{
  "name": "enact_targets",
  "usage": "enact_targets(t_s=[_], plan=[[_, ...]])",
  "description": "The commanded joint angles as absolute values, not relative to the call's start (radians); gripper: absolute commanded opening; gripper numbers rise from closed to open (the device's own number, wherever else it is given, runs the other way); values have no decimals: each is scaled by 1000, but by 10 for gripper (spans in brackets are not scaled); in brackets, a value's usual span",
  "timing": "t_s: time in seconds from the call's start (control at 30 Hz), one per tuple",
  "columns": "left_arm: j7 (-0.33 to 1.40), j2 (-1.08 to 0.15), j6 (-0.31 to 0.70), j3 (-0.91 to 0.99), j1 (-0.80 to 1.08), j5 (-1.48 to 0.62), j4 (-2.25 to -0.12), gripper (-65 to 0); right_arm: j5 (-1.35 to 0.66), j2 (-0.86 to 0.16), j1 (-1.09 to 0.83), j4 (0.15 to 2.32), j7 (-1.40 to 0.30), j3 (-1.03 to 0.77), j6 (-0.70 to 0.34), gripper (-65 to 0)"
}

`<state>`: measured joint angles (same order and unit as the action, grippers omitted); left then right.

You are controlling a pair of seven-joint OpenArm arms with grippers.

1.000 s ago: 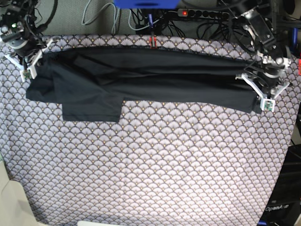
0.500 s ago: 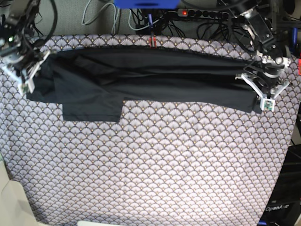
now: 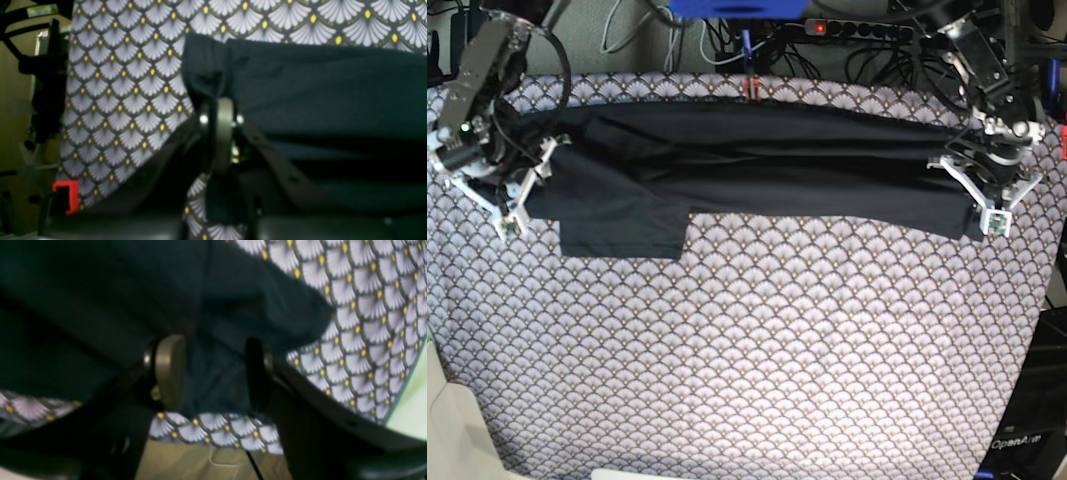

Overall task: Fold the T-shirt properly
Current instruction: 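Regrasp the strip end near the sleeve with the right gripper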

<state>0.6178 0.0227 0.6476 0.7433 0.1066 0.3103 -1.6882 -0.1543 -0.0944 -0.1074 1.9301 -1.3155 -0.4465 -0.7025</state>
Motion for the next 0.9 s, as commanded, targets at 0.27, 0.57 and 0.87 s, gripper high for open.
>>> enact_targets(t_s=[0.27, 0.57, 0.87], plan=[[599, 15, 634, 742, 93, 306, -1704, -650, -154, -70, -79, 1940, -1308, -453, -698, -320], [599, 16, 633, 743, 93, 306, -1704, -650, -153, -47, -82, 1939, -1302, -458, -698, -320], [599, 15, 634, 745, 96, 306, -1704, -650, -151, -48, -81, 1853, -1237, -521, -698, -321]])
